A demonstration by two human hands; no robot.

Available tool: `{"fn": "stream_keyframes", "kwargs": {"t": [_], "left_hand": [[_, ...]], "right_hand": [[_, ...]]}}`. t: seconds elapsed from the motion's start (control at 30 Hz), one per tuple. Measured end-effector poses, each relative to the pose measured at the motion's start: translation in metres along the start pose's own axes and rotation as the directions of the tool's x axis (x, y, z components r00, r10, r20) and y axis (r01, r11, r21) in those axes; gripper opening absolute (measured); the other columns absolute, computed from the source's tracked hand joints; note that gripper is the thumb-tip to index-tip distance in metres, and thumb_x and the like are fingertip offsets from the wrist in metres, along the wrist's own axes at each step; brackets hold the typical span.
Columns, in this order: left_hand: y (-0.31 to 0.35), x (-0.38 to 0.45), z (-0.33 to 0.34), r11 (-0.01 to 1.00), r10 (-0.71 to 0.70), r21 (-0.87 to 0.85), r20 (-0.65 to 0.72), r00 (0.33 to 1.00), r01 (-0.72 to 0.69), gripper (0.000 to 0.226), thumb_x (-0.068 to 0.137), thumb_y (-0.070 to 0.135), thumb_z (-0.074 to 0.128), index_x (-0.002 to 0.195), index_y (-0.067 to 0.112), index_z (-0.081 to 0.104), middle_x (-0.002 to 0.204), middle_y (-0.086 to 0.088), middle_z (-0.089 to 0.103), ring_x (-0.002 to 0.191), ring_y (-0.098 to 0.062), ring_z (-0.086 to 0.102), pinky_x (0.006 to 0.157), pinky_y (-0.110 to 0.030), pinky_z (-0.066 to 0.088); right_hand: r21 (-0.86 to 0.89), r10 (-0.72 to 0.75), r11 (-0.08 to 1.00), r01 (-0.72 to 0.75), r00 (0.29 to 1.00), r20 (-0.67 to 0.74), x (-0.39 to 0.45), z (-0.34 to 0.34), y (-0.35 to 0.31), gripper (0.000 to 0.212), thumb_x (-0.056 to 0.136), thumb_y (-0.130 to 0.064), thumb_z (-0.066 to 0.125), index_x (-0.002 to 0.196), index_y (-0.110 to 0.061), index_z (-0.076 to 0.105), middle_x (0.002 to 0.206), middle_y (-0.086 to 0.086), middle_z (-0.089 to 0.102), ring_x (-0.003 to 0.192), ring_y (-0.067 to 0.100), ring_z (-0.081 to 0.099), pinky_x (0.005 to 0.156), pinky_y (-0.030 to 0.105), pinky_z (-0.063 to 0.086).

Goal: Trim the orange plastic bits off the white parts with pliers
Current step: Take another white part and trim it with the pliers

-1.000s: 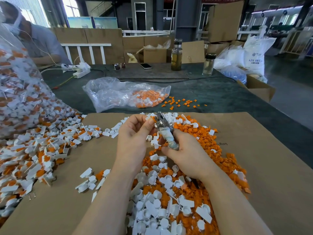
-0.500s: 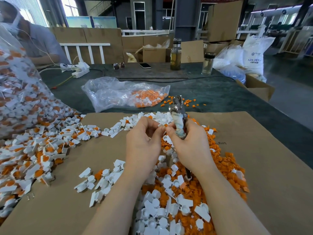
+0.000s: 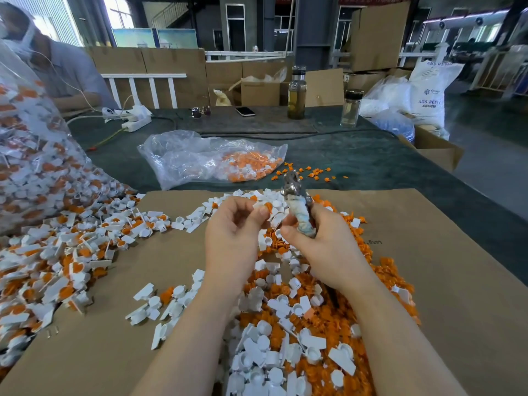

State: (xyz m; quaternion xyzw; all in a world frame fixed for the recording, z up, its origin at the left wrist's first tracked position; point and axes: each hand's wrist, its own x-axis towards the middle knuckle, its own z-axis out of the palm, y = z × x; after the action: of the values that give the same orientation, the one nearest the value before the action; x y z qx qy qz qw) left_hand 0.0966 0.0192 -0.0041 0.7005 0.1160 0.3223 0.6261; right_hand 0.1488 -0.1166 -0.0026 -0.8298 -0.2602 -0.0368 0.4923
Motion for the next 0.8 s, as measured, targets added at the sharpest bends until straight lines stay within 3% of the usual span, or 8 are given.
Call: {"fn": "stream_keyframes", "kwargs": {"t": [0.07,0.17,0.23,0.33,0.5,0.63,0.8], "left_hand": [[0.002,0.002,-0.004,0.991,-0.022,-0.129,0.014,1.000,0.024,0.011,0.093,0.008,0.066,0.083,0.012,0.063,0.069,0.008,0.068,0.070,-0.007,0.066,0.071,-0.019,0.054],[0.002,0.003,-0.005,0.971,-0.038,-0.237,0.035,0.999,0.045,0.012,0.094,0.005,0.063,0.083,0.010,0.063,0.070,0.004,0.065,0.070,-0.010,0.064,0.072,-0.023,0.055],[0.002,0.003,-0.005,0.967,-0.030,-0.251,0.040,0.999,0.039,0.012,0.094,0.006,0.062,0.082,0.009,0.063,0.070,0.003,0.065,0.069,-0.010,0.063,0.073,-0.026,0.056],[0.001,0.004,-0.007,0.965,-0.009,-0.261,0.058,0.998,0.024,0.012,0.094,0.006,0.062,0.083,0.009,0.063,0.068,0.004,0.065,0.067,-0.008,0.062,0.071,-0.022,0.055],[-0.001,0.006,-0.009,0.958,-0.006,-0.286,0.086,0.996,0.031,0.013,0.093,0.005,0.062,0.082,0.011,0.063,0.068,0.007,0.066,0.065,-0.006,0.062,0.067,-0.019,0.053],[-0.003,0.007,-0.010,0.952,-0.025,-0.302,0.098,0.995,0.054,0.014,0.093,0.005,0.061,0.081,0.012,0.063,0.071,0.005,0.067,0.066,-0.007,0.061,0.066,-0.019,0.052],[-0.004,0.008,-0.008,0.950,-0.055,-0.301,0.094,0.994,0.081,0.016,0.095,0.003,0.059,0.081,0.011,0.063,0.070,0.005,0.066,0.063,-0.006,0.059,0.064,-0.017,0.051]], "right_hand": [[-0.028,0.009,1.000,-0.007,0.995,0.101,-0.001,-0.004,0.000,0.012,0.087,-0.033,0.068,0.093,-0.027,0.059,0.080,-0.010,0.061,0.072,0.005,0.059,0.066,0.029,0.048],[-0.053,0.004,0.999,0.008,0.974,0.225,-0.002,-0.003,-0.002,0.016,0.086,-0.033,0.069,0.095,-0.023,0.059,0.081,-0.005,0.062,0.071,0.009,0.059,0.064,0.035,0.049],[-0.073,-0.013,0.997,0.033,0.966,0.259,-0.003,-0.001,-0.003,0.014,0.086,-0.034,0.068,0.090,-0.027,0.056,0.076,-0.009,0.059,0.066,0.002,0.056,0.059,0.027,0.044],[-0.096,-0.027,0.994,0.053,0.966,0.257,-0.003,0.001,-0.002,0.018,0.088,-0.034,0.067,0.081,-0.032,0.051,0.068,-0.012,0.053,0.060,-0.003,0.051,0.053,0.018,0.035],[-0.094,-0.019,0.995,0.044,0.966,0.258,-0.003,0.004,-0.001,0.012,0.091,-0.032,0.064,0.085,-0.030,0.054,0.072,-0.008,0.058,0.062,0.003,0.055,0.056,0.028,0.045],[-0.137,-0.022,0.989,0.059,0.967,0.255,-0.002,0.008,-0.001,0.010,0.093,-0.033,0.062,0.087,-0.031,0.054,0.076,-0.008,0.059,0.063,0.005,0.056,0.055,0.026,0.046],[-0.156,-0.027,0.986,0.066,0.970,0.241,-0.002,0.009,0.001,0.010,0.093,-0.033,0.060,0.093,-0.022,0.060,0.078,-0.005,0.062,0.068,0.012,0.058,0.064,0.040,0.054]]}}
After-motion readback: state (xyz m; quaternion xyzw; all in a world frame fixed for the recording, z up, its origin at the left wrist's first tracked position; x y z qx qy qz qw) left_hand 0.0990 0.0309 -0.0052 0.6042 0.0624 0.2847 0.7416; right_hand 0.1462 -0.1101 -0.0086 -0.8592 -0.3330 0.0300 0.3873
